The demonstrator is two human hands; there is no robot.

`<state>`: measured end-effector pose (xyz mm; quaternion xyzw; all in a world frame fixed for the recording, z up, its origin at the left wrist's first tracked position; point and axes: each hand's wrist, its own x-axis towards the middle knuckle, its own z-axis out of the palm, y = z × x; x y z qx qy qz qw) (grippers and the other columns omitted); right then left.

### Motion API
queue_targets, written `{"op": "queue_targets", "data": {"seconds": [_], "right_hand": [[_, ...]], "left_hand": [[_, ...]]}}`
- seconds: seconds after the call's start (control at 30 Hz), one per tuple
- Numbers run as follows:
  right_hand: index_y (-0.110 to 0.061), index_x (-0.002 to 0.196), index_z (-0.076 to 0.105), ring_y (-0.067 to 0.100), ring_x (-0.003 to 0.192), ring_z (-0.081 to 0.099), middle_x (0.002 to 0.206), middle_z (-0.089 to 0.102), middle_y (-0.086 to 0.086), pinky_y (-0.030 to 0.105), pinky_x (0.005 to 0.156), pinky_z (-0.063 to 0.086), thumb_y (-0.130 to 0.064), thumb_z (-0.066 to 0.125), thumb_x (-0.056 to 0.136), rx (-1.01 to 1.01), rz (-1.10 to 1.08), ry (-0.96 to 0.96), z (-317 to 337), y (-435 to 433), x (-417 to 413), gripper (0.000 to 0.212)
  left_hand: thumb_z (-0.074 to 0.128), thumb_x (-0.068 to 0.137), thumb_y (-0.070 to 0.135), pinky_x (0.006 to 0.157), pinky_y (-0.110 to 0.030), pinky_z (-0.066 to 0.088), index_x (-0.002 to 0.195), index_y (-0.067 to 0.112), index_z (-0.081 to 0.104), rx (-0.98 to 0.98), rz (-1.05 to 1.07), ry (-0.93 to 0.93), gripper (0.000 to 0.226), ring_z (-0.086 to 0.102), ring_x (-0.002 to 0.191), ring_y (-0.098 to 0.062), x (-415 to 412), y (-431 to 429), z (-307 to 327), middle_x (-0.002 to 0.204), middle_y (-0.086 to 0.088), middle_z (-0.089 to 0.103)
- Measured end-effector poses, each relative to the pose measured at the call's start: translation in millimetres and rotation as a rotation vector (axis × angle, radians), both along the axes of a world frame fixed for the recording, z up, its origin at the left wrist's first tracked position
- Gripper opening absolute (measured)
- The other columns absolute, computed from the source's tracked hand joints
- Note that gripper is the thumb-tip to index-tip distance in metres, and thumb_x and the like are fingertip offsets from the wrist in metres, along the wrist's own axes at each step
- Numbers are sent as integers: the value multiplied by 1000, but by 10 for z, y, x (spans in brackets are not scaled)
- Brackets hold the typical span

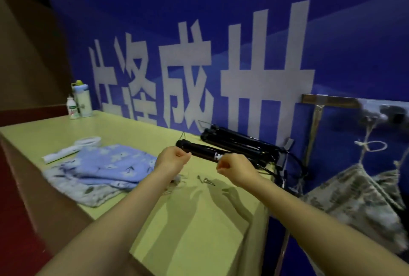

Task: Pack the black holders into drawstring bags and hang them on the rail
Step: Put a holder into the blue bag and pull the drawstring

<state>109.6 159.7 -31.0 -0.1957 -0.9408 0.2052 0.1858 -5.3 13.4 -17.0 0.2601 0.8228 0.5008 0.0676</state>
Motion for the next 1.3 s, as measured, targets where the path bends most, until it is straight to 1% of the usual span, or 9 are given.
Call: {"op": "queue_targets", "data": {"seconds": [0.13, 0.27, 0.63, 0.73, 0.83, 0.93, 1.03, 1.17, 1.3], "right_hand": [[-17, 104, 68, 16, 95, 62, 105, 67, 1, 29, 81, 53, -19, 61, 89, 7, -12, -64, -294, -30, -207, 17], [-17, 101, 69, 17, 90, 62, 100, 69, 2, 31, 79, 54, -20, 60, 90, -1, -57, -48, -475, -28, -375, 15], [-17, 105, 68, 18, 90, 62, 102, 68, 2, 31, 78, 54, -23, 60, 90, 29, -90, 4, -632, -26, -654, 18], [-16, 104, 68, 18, 93, 61, 104, 68, 2, 33, 81, 54, -20, 60, 90, 47, -84, 1, -662, -29, -701, 17], [-15, 103, 68, 19, 93, 61, 104, 68, 3, 34, 81, 54, -18, 58, 90, 53, -93, -14, -673, -32, -742, 16], [-15, 105, 64, 21, 94, 60, 104, 66, 5, 35, 80, 53, -17, 59, 90, 22, -102, -34, -654, -34, -778, 16], [-15, 104, 60, 22, 92, 59, 101, 63, 4, 34, 79, 52, -16, 59, 89, -13, -108, -51, -628, -27, -792, 15], [-15, 99, 60, 18, 85, 54, 88, 56, -2, 31, 75, 48, -13, 58, 89, -29, -115, -18, -650, -19, -778, 11], [-16, 90, 59, 15, 82, 53, 85, 58, -4, 29, 71, 46, -13, 60, 88, -115, -124, 53, -649, -34, -775, 4]], "left_hand": [[60, 89, 30, 68, -28, 38, 84, 14, 60, -177, 110, 158, 17, 53, 79, -22, -304, -294, -172, 84, -3, 59], [62, 88, 30, 71, -30, 40, 100, 8, 64, -254, 173, 201, 24, 50, 80, -23, -500, -421, -314, 94, -12, 62], [66, 87, 29, 76, -35, 44, 95, 6, 64, -266, 155, 230, 25, 57, 87, -26, -651, -427, -530, 86, -5, 56], [69, 83, 35, 76, -35, 46, 94, 9, 64, -266, 131, 237, 29, 59, 92, -27, -669, -428, -545, 92, -6, 60], [74, 74, 45, 86, -38, 47, 89, 21, 57, -342, 95, 301, 33, 54, 105, -28, -669, -439, -564, 107, -7, 59], [74, 76, 40, 89, -38, 42, 91, 23, 48, -447, 74, 362, 34, 44, 111, -28, -643, -441, -560, 111, -6, 51], [72, 81, 31, 81, -37, 42, 85, 18, 50, -397, 86, 356, 26, 46, 102, -28, -643, -430, -525, 97, -5, 49], [64, 88, 21, 63, -31, 35, 68, 16, 48, -369, 91, 294, 26, 44, 65, -23, -681, -444, -461, 63, -1, 44], [55, 93, 19, 62, -31, 31, 64, 19, 42, -285, 146, 280, 32, 40, 64, -25, -743, -510, -417, 63, -5, 45]]}}
